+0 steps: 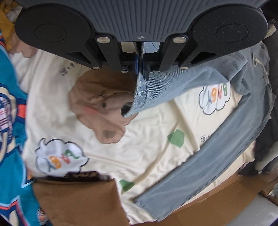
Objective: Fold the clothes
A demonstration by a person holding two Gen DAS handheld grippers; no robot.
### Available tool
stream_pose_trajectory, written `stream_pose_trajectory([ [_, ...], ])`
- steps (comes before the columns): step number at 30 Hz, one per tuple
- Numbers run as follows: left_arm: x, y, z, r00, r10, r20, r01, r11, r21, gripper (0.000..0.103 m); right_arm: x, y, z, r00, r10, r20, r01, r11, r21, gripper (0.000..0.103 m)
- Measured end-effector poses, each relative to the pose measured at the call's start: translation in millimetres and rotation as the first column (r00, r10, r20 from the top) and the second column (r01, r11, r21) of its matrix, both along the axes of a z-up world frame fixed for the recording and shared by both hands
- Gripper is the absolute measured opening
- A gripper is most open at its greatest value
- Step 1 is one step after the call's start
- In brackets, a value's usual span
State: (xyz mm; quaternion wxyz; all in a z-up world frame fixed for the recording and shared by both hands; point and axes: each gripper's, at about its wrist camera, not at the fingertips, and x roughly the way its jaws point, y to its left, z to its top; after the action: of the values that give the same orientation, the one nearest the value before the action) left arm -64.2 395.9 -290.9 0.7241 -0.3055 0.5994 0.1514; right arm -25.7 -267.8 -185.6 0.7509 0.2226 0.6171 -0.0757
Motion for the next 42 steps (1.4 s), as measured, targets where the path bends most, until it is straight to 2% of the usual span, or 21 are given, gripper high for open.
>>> stream_pose_trajectory([
  [3, 3.1, 2.3, -10.3, 1.000, 0.014, -0.020, -0.014, 1.000, -0.020, 0.080, -2.1, 1.7, 6.4, 1.000, -0.005, -0.020, 0.004, 0.999, -0.043, 0.002],
  [8, 2.7, 7.9, -8.0, 0.999, 0.043, -0.024, -0.044, 0.999, -0.022, 0.074, -2.2, 3.5, 9.5, 0.998, -0.012, -0.064, 0.006, 0.996, -0.094, 0.002],
  [13, 3.3, 8.7, -11.9, 0.998, 0.057, -0.023, -0.057, 0.998, -0.019, 0.073, -8.1, -6.2, 7.0, 0.993, -0.010, -0.122, -0.004, 0.993, -0.118, 0.002],
  [20, 4.7, 3.0, -24.7, 0.997, 0.059, -0.051, -0.060, 0.998, -0.020, 0.073, -41.7, -13.0, -29.7, 0.970, -0.034, -0.239, 0.003, 0.992, -0.130, 0.002],
  [23, 5.3, 2.0, -30.8, 0.997, 0.055, -0.058, -0.056, 0.998, -0.018, 0.070, -56.8, -16.0, -44.6, 0.960, -0.045, -0.276, 0.006, 0.990, -0.137, 0.002],
  [27, 3.0, 9.1, -37.9, 0.994, 0.091, -0.057, -0.093, 0.995, -0.031, 0.059, -68.6, -22.8, -59.7, 0.952, -0.063, -0.301, 0.019, 0.989, -0.147, 0.002],
  [31, -3.8, 18.0, -41.0, 0.989, 0.146, -0.034, -0.148, 0.986, -0.083, 0.037, -71.5, -20.7, -75.1, 0.950, -0.059, -0.307, 0.008, 0.987, -0.163, 0.002],
  [32, -5.4, 19.4, -41.6, 0.988, 0.151, -0.029, -0.153, 0.983, -0.100, 0.025, -72.8, -20.0, -79.3, 0.948, -0.062, -0.311, 0.009, 0.986, -0.167, 0.003],
  [33, -6.6, 20.0, -41.0, 0.988, 0.151, -0.023, -0.153, 0.982, -0.112, 0.018, -74.3, -19.9, -83.6, 0.947, -0.068, -0.314, 0.015, 0.985, -0.170, 0.003],
  [37, -8.3, 20.1, -33.8, 0.992, 0.128, -0.001, -0.127, 0.984, -0.121, 0.014, -84.1, -19.8, -100.2, 0.940, -0.099, -0.325, 0.041, 0.983, -0.180, 0.004],
  [39, -7.9, 20.5, -30.0, 0.992, 0.122, 0.005, -0.121, 0.985, -0.121, 0.012, -87.7, -18.2, -107.6, 0.935, -0.093, -0.341, 0.032, 0.983, -0.179, 0.004],
  [40, -7.7, 21.1, -28.5, 0.993, 0.122, 0.006, -0.120, 0.986, -0.119, 0.006, -88.9, -17.4, -111.1, 0.933, -0.086, -0.350, 0.024, 0.984, -0.177, 0.004],
  [42, -6.5, 21.8, -25.2, 0.993, 0.119, 0.007, -0.117, 0.986, -0.115, 0.006, -89.8, -16.3, -118.2, 0.925, -0.070, -0.373, 0.005, 0.985, -0.172, 0.004],
])
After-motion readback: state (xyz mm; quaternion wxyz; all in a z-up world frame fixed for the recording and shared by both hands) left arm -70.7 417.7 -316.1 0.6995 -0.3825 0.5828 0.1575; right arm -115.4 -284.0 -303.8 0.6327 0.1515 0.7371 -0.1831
